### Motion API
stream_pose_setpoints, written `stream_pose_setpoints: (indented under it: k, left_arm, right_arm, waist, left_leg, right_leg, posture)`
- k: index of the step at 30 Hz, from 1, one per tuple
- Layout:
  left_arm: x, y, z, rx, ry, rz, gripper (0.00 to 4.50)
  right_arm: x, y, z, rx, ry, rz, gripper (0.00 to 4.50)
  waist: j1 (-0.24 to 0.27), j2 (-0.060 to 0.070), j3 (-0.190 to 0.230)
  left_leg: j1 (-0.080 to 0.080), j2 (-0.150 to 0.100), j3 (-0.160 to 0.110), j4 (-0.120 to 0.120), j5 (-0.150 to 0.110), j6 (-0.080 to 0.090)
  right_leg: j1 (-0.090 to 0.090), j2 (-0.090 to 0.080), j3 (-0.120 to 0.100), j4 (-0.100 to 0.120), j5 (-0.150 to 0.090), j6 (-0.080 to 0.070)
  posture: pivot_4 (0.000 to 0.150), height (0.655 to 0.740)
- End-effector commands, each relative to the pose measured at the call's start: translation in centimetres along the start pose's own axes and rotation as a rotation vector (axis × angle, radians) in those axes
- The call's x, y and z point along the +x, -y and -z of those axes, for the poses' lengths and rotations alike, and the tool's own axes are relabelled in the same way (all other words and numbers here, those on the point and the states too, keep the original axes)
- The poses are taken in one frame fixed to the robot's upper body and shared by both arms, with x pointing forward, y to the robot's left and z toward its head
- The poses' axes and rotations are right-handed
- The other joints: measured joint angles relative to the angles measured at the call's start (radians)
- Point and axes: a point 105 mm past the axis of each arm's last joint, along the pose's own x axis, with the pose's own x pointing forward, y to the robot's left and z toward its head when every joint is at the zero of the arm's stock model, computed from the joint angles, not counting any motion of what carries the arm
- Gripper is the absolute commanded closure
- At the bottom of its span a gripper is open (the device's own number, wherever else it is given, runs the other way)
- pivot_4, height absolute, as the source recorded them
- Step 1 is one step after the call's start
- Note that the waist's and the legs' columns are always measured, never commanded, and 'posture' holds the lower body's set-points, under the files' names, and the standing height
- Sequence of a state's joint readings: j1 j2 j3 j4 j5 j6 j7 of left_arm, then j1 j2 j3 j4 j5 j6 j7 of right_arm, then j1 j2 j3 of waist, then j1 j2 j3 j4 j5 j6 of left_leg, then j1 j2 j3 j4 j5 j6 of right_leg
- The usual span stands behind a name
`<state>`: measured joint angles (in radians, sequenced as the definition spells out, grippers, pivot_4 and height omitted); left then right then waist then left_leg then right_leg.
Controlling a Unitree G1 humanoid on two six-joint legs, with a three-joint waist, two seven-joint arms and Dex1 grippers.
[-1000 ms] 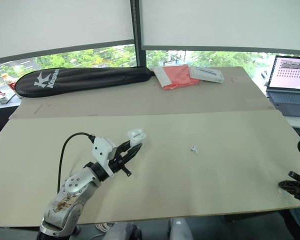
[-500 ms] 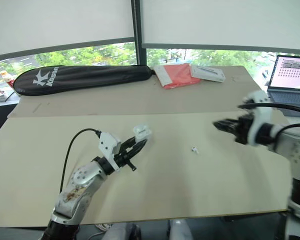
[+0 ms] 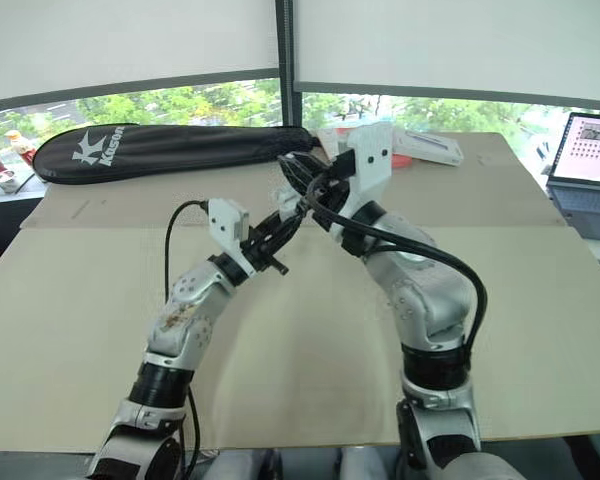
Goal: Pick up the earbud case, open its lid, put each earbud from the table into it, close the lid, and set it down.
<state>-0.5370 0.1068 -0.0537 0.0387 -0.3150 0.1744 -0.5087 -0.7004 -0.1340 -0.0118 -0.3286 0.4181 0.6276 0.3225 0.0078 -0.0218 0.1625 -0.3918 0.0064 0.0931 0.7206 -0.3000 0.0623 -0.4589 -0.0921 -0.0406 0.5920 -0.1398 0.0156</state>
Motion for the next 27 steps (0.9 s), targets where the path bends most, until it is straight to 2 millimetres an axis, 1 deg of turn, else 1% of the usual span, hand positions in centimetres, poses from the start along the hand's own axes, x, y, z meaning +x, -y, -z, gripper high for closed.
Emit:
stream_pose_setpoints:
  k: [1, 9, 15, 22, 27]
  left_arm:
    - [0.7, 0.1, -1.8, 0.037, 0.07, 0.009, 3.94]
    - [1.0, 0.2, -2.5, 0.04, 0.091, 0.017, 3.94]
    - [1.1, 0.3, -2.7, 0.051, 0.098, 0.02, 3.94]
    - [1.2, 0.7, -3.0, 0.073, 0.108, 0.038, 3.94]
    - [1.3, 0.9, -3.1, 0.082, 0.111, 0.047, 3.94]
  right_arm:
    - [0.2, -0.3, -1.4, -0.034, 0.086, 0.007, 4.05]
    - [0.2, -0.4, -0.3, 0.01, 0.071, 0.019, 4.05]
    - [0.1, -0.5, 0.6, 0.042, 0.04, 0.016, 4.05]
    - [0.0, 0.1, 1.5, 0.075, 0.006, 0.036, 4.05]
    - [0.1, 0.1, 1.9, 0.087, -0.012, 0.03, 4.05]
  waist:
    - [0.0, 0.0, 0.0]
    - [-0.006, 0.0, 0.0]
    - [-0.011, 0.0, 0.0]
    - [-0.014, 0.0, 0.0]
    - [-0.015, 0.0, 0.0]
  left_leg:
    - [0.0, 0.0, 0.0, 0.0, 0.0, 0.0]
    - [0.002, 0.0, -0.001, -0.004, 0.001, -0.002]
    - [0.002, 0.001, -0.001, -0.005, 0.0, 0.001]
    - [0.002, 0.001, -0.002, -0.005, 0.0, 0.001]
    - [0.002, 0.001, -0.002, -0.005, 0.0, 0.0]
  right_leg:
    - [0.0, 0.0, 0.0, 0.0, 0.0, 0.0]
    - [0.0, 0.0, 0.0, 0.0, 0.0, 0.001]
    - [0.0, 0.001, 0.0, 0.001, 0.0, 0.0]
    - [0.0, 0.001, 0.0, 0.001, 0.0, 0.0]
    - [0.0, 0.001, 0.0, 0.001, 0.0, 0.0]
  posture:
    - [0.15, 0.74]
    - [0.15, 0.74]
    - [0.15, 0.74]
    - [0.15, 0.74]
    - [0.15, 0.74]
